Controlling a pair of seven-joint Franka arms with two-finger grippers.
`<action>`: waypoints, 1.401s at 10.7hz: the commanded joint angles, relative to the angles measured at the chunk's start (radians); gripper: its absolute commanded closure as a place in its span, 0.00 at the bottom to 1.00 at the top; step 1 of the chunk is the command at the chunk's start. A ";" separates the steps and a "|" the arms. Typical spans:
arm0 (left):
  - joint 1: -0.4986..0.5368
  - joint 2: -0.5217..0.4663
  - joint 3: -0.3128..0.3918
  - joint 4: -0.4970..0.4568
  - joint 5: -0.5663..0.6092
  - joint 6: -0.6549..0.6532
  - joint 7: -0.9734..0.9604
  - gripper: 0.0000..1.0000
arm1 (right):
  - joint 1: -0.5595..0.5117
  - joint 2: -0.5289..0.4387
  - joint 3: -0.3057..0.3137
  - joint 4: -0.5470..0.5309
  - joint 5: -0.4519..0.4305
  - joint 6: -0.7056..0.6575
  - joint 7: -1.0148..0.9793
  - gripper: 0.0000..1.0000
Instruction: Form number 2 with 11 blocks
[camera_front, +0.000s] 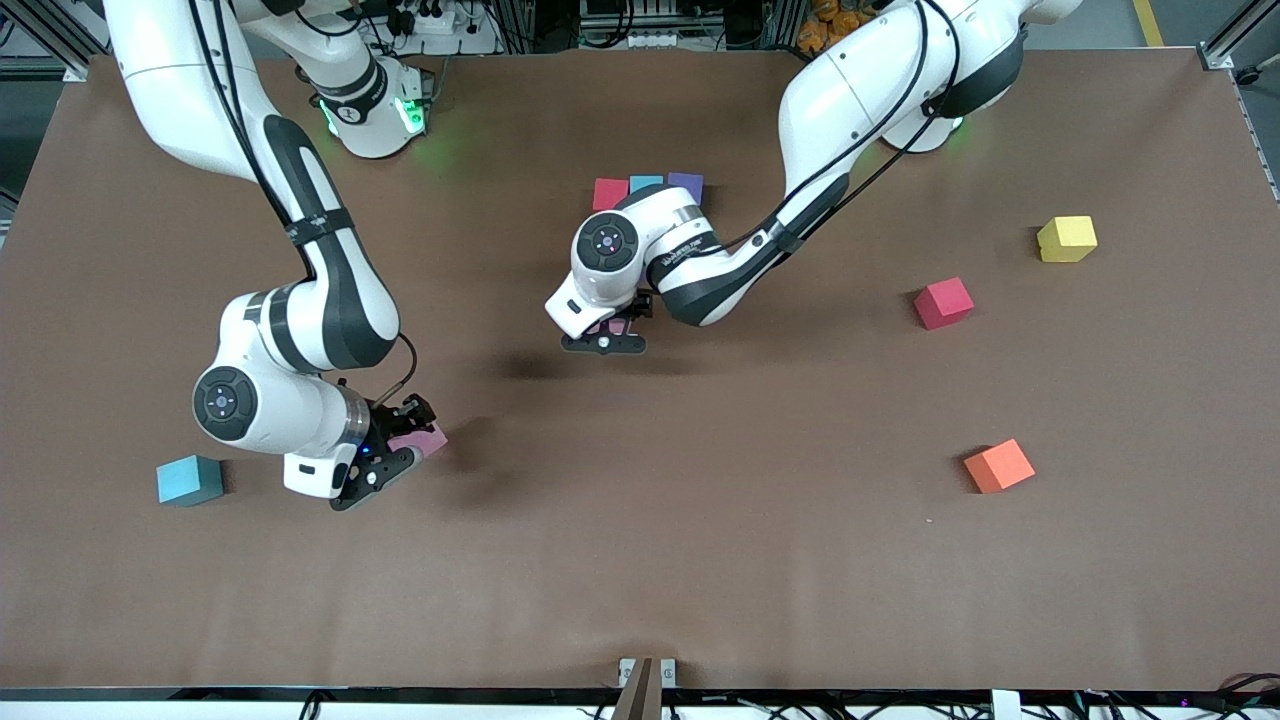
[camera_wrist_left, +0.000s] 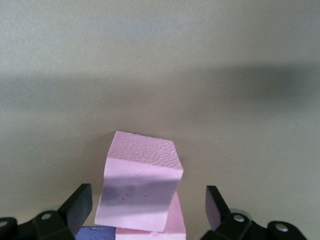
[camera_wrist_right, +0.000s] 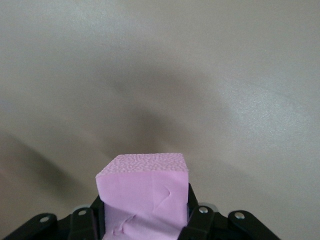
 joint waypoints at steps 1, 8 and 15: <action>0.008 -0.063 0.010 -0.003 -0.026 -0.014 -0.004 0.00 | -0.008 -0.031 0.004 -0.028 0.006 -0.007 -0.014 0.83; 0.267 -0.353 -0.009 -0.020 -0.029 -0.328 0.013 0.00 | 0.124 -0.040 0.004 -0.022 0.007 -0.016 0.065 0.83; 0.673 -0.442 -0.021 -0.143 -0.032 -0.485 0.257 0.00 | 0.366 -0.020 0.010 -0.016 0.007 0.105 -0.162 0.81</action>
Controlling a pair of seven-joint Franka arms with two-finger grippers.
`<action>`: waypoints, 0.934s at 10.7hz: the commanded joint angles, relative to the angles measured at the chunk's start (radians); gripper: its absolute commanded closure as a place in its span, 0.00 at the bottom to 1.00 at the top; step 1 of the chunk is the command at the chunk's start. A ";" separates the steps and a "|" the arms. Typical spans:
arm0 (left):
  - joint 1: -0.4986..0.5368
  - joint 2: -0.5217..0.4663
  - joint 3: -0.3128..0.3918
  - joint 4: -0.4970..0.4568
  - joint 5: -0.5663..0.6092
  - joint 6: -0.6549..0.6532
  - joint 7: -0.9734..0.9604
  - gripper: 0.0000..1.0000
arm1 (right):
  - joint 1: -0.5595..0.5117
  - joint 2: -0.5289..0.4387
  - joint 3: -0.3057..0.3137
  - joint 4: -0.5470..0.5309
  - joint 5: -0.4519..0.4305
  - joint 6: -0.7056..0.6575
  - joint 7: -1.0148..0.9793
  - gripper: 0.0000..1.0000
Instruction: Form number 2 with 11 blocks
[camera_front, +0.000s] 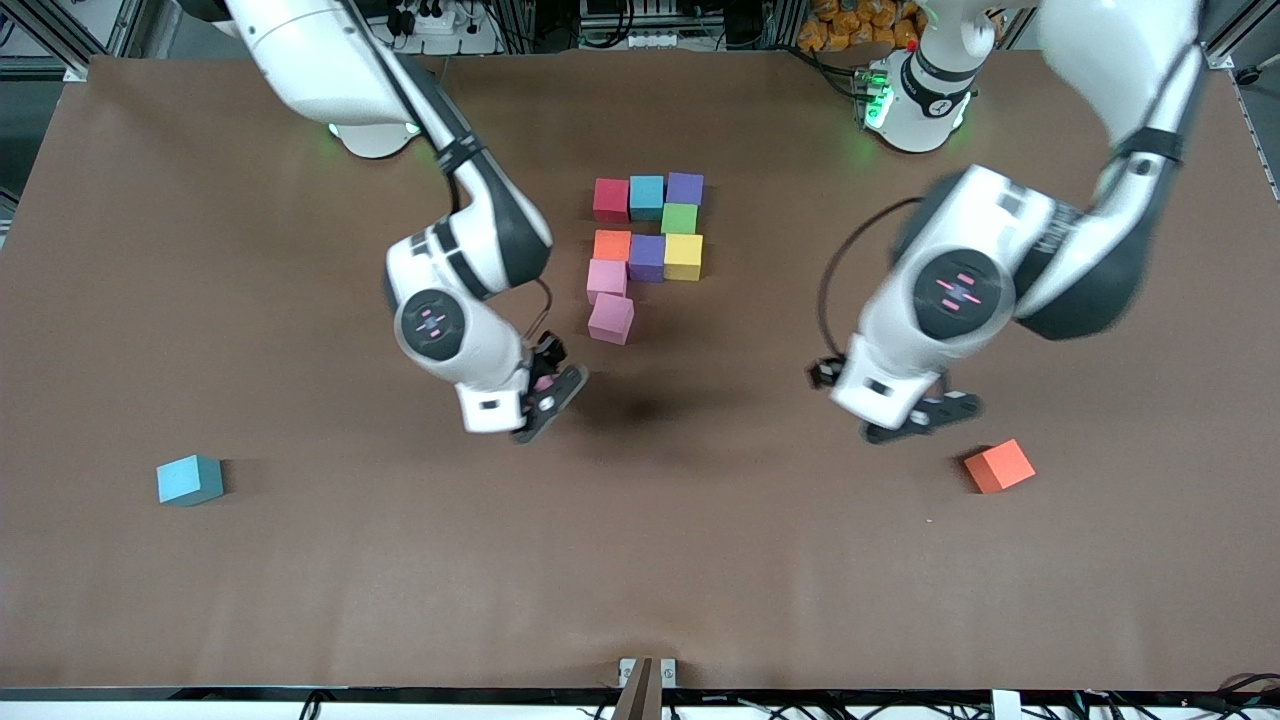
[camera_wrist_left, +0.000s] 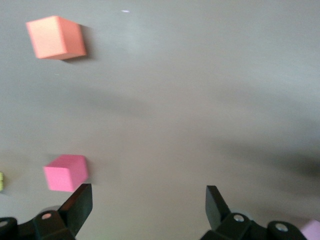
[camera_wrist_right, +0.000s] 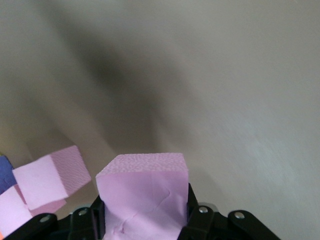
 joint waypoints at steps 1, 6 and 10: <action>0.156 -0.035 -0.013 -0.070 -0.026 0.009 0.042 0.00 | 0.068 0.001 -0.003 -0.013 0.008 0.071 -0.161 0.81; 0.296 0.066 -0.006 -0.062 -0.012 0.133 0.110 0.00 | 0.165 0.018 0.019 -0.025 0.006 0.150 -0.306 0.86; 0.295 0.167 0.023 -0.061 0.023 0.243 0.113 0.00 | 0.268 0.014 0.020 -0.189 0.008 0.370 -0.288 0.87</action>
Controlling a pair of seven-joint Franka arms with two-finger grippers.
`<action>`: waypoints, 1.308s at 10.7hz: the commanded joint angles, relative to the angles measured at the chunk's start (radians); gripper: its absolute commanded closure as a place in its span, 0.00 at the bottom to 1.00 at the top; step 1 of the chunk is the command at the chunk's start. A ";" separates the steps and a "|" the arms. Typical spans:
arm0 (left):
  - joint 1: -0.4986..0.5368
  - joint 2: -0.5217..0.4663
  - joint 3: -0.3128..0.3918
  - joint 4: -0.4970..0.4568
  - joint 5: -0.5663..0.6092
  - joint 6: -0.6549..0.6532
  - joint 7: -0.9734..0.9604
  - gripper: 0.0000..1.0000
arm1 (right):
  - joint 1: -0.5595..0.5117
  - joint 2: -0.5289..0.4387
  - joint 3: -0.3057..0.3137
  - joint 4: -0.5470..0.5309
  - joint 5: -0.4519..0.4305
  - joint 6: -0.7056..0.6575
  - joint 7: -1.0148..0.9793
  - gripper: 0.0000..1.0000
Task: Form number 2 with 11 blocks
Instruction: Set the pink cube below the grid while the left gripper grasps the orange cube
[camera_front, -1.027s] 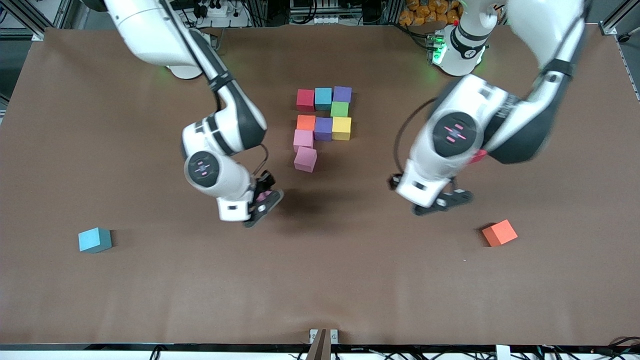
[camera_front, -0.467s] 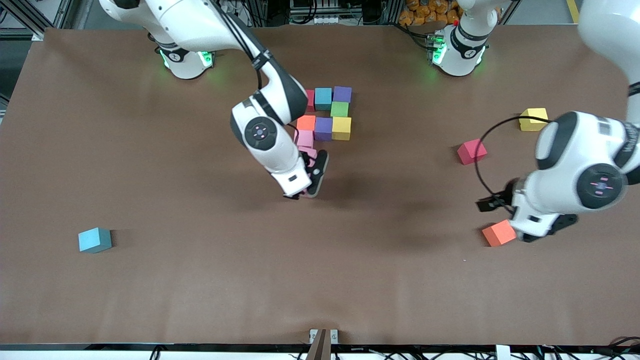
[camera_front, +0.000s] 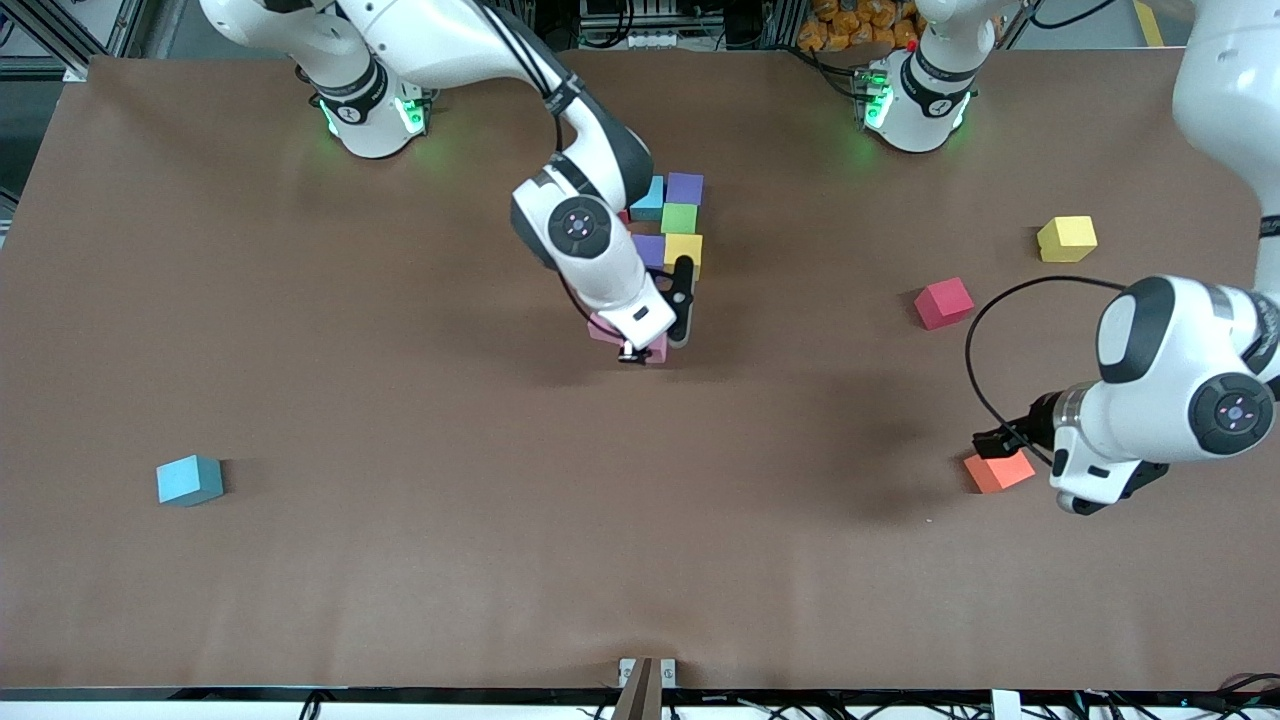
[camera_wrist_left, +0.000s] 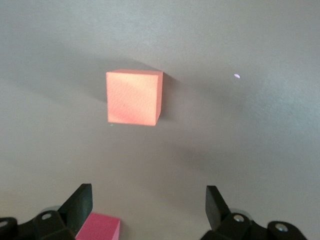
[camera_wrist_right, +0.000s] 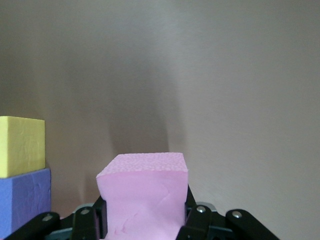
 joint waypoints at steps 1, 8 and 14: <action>-0.001 0.039 0.000 0.003 0.013 0.032 0.016 0.00 | 0.055 -0.021 -0.001 -0.099 0.008 0.085 0.017 0.87; -0.011 0.117 0.049 0.008 0.023 0.115 0.118 0.00 | 0.091 -0.045 -0.006 -0.190 0.000 0.111 0.005 0.88; -0.007 0.120 0.060 0.008 0.064 0.115 0.143 0.00 | 0.063 -0.048 -0.010 -0.196 0.000 0.114 -0.021 0.88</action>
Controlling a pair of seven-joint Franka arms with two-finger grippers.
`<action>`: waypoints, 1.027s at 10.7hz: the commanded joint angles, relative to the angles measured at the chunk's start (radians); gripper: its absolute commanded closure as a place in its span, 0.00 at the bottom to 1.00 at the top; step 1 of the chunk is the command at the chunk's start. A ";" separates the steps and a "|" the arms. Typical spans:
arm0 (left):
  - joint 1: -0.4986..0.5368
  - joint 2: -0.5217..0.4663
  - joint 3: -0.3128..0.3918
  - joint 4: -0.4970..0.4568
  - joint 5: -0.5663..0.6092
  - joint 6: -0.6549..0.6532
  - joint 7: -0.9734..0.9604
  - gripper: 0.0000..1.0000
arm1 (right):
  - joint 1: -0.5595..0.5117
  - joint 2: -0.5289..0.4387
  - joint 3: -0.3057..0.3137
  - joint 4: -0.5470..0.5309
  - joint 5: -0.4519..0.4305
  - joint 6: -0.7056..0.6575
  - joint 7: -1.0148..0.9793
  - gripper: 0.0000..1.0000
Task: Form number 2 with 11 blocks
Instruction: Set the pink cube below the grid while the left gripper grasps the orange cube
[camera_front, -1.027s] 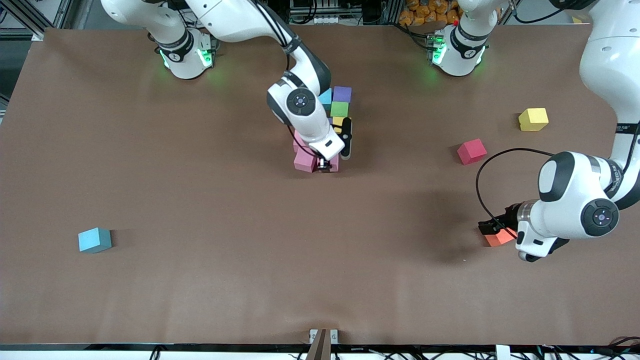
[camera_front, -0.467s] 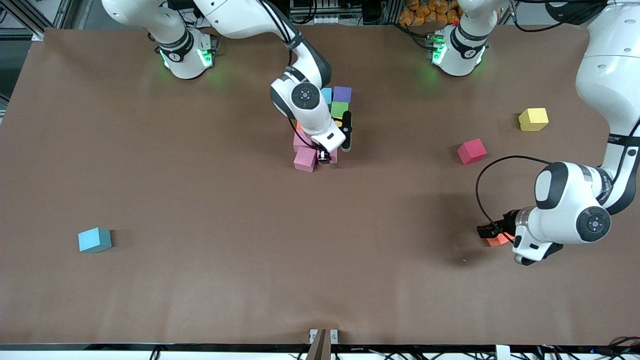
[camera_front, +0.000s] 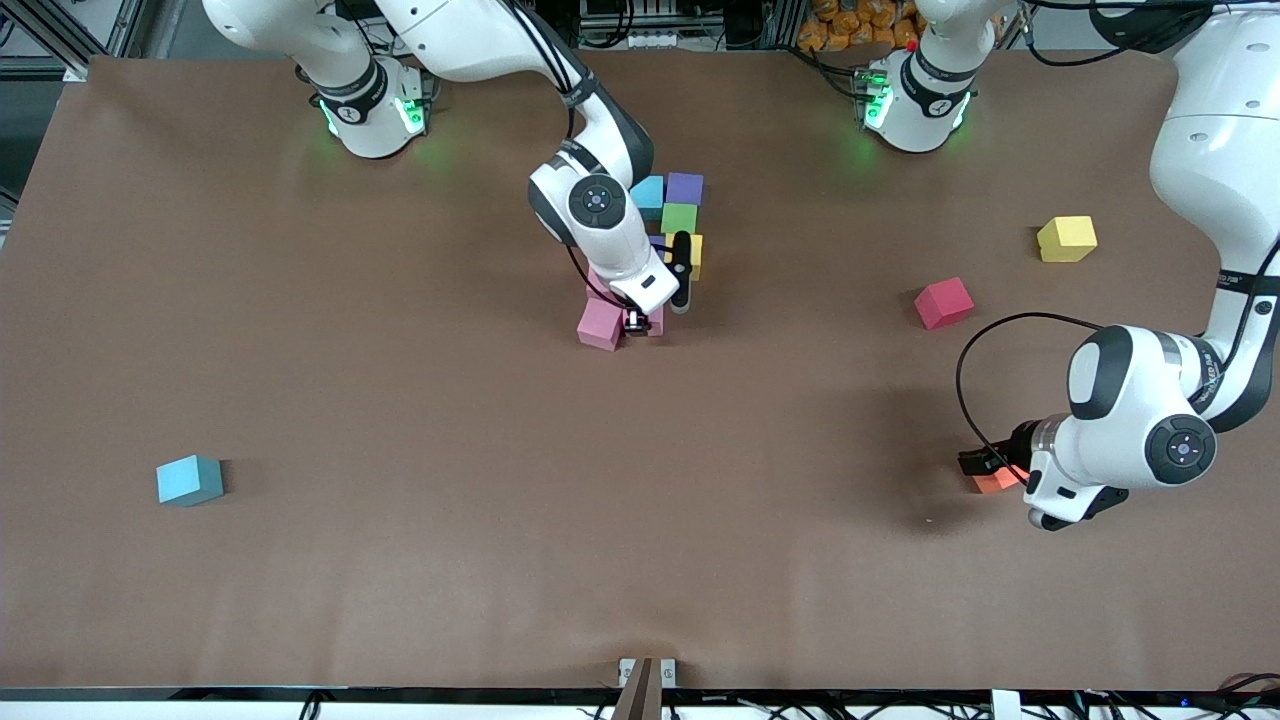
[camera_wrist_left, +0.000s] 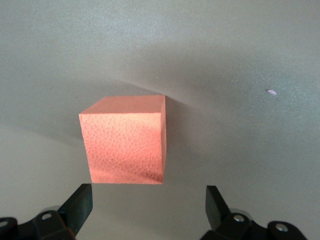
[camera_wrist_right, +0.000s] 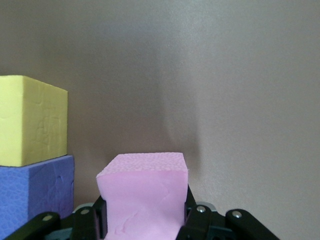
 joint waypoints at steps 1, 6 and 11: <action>-0.001 0.007 0.006 0.008 0.039 0.003 0.022 0.00 | -0.010 -0.031 0.006 -0.034 0.001 0.008 -0.018 0.88; 0.003 0.025 0.006 0.008 0.072 0.017 0.070 0.00 | -0.013 -0.028 0.006 -0.032 0.001 0.010 -0.005 0.01; -0.001 0.037 0.041 0.008 0.066 0.037 0.116 0.00 | -0.026 -0.047 0.007 -0.028 0.010 -0.006 0.008 0.00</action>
